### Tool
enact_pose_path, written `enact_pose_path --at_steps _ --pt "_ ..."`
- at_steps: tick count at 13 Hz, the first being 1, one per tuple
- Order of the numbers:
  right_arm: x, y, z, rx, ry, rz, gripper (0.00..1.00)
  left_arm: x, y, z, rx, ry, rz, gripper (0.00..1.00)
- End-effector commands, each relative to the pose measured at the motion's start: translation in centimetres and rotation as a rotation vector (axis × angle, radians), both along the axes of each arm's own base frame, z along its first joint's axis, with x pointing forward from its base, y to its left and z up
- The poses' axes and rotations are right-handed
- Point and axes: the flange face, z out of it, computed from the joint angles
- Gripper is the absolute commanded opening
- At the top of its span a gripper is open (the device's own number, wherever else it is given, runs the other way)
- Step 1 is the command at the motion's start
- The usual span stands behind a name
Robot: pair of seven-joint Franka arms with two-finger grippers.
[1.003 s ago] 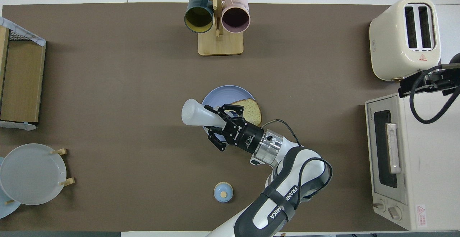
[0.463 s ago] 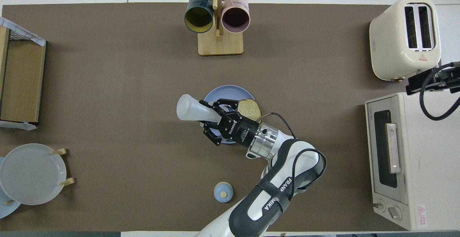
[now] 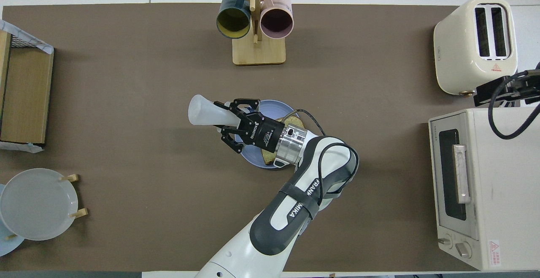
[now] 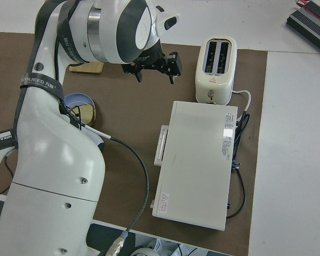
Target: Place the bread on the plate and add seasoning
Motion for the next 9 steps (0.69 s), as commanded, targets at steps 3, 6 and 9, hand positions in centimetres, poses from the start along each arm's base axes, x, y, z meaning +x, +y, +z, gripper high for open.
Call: enact_pose_path --at_steps 3,6,9 --pt "-0.6 -0.3 0.1 0.002 -0.004 0.016 1.00 2.5 2.6 -1.2 -0.048 -0.004 0.060 0.00" --pt "-0.6 -0.3 0.1 0.002 -0.004 0.016 1.00 6.2 4.9 -1.2 -0.074 -0.010 0.092 0.00" --pt "-0.6 -0.3 0.1 0.002 -0.004 0.016 1.00 6.3 4.8 -1.2 -0.077 -0.009 0.087 0.00"
